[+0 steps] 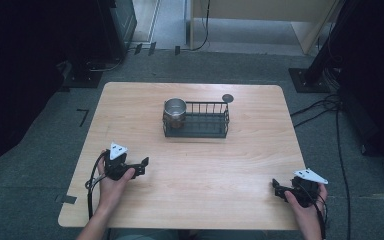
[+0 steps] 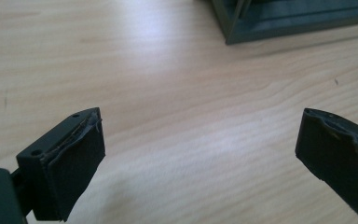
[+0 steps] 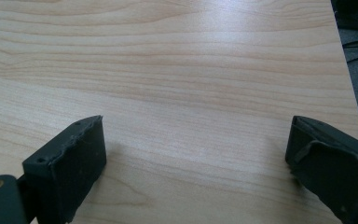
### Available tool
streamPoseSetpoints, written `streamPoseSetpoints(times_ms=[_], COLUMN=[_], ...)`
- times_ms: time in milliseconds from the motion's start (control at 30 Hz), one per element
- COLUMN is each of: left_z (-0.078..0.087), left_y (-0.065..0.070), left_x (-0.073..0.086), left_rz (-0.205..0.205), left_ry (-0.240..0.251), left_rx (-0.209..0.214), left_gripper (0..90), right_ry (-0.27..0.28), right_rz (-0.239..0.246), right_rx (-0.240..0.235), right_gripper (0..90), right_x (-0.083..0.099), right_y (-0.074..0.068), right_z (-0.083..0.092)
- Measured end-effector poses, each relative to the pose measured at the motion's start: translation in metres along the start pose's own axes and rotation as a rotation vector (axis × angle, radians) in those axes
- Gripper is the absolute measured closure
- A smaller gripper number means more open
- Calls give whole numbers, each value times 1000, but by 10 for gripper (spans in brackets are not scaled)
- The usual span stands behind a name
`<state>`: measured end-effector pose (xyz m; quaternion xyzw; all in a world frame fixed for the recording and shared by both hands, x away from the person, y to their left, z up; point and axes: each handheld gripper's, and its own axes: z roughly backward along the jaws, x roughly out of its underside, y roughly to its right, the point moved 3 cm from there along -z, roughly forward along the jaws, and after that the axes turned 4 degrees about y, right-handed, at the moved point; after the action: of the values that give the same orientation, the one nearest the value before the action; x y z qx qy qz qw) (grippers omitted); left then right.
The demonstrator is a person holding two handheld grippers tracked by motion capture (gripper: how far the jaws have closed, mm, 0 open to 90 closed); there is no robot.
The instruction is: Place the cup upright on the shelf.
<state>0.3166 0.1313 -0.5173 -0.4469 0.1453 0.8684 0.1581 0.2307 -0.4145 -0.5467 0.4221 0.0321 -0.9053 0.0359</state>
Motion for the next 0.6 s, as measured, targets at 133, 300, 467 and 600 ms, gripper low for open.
streamPoseSetpoints(times_ms=[133, 300, 467, 600], left_z=[6, 19, 31, 41], left_y=[-3, -11, -26, -40], left_x=[14, 19, 28, 38], left_rz=[-3, -11, -18, 12], left_ry=[-16, -14, -38, -61], left_rx=[-4, -25, -54, -80], left_gripper=[19, 19, 19, 19], right_ry=[1, 0, 0, 0], right_rz=[-1, 1, 1, 1], right_rx=[1, 1, 1, 1], right_gripper=[45, 45, 45, 45], right_x=[0, 0, 0, 0], right_y=[0, 0, 0, 0], right_z=[0, 0, 0, 0])
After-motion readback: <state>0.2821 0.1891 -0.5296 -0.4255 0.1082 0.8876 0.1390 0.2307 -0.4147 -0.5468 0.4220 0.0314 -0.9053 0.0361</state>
